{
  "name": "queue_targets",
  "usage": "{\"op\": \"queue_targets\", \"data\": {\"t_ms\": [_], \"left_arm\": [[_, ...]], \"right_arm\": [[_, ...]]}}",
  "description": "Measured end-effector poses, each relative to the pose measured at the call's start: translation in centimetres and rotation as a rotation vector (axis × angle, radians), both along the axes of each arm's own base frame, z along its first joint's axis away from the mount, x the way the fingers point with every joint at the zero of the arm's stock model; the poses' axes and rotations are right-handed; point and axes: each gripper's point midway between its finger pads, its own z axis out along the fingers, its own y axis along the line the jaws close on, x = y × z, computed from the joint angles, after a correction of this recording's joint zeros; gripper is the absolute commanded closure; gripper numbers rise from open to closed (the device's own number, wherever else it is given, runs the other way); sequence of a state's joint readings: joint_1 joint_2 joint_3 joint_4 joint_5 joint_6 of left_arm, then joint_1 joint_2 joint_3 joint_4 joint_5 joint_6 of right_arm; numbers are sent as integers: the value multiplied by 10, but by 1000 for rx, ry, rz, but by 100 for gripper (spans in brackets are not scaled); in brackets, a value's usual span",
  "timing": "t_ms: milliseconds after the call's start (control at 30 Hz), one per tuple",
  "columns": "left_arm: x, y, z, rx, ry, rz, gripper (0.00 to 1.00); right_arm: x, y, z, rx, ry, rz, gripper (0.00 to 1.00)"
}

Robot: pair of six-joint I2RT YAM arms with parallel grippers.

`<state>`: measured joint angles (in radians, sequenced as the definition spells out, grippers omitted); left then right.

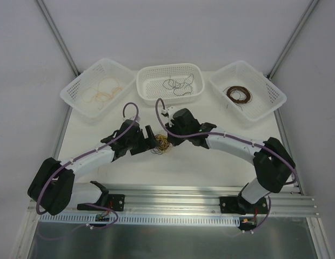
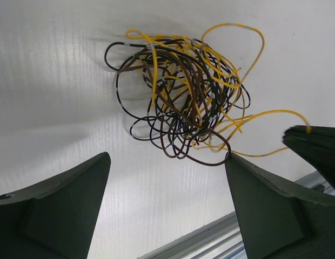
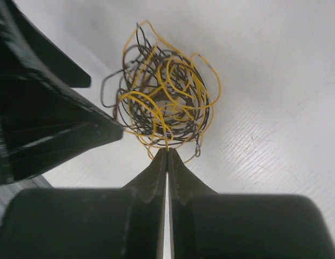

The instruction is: Untangle the cables

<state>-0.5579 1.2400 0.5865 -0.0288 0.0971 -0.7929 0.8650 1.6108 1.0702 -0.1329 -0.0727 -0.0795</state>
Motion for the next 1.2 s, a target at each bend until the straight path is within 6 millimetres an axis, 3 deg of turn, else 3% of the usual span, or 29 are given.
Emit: {"op": "queue_targets", "data": {"t_ms": [233,500,767,867,1000,1200], "left_arm": [[4,-15,11,-14,-22,-32,10],[20,-33,26,-14,-82,-24,10],[32,-36,-13,73,-11,29,10],[32,-34,-31,108,23,55,11],[42,-35,-31,115,2,94,11],[51,-27,-31,148,-29,139,11]], "right_arm": [[-2,0,53,106,-76,-5,99],[-9,0,52,104,-54,-3,99],[-21,-9,62,91,-40,-4,99],[-25,-16,83,110,-64,-11,100],[-29,-31,120,143,-129,-29,99],[-36,-72,179,162,-271,-86,99]]}}
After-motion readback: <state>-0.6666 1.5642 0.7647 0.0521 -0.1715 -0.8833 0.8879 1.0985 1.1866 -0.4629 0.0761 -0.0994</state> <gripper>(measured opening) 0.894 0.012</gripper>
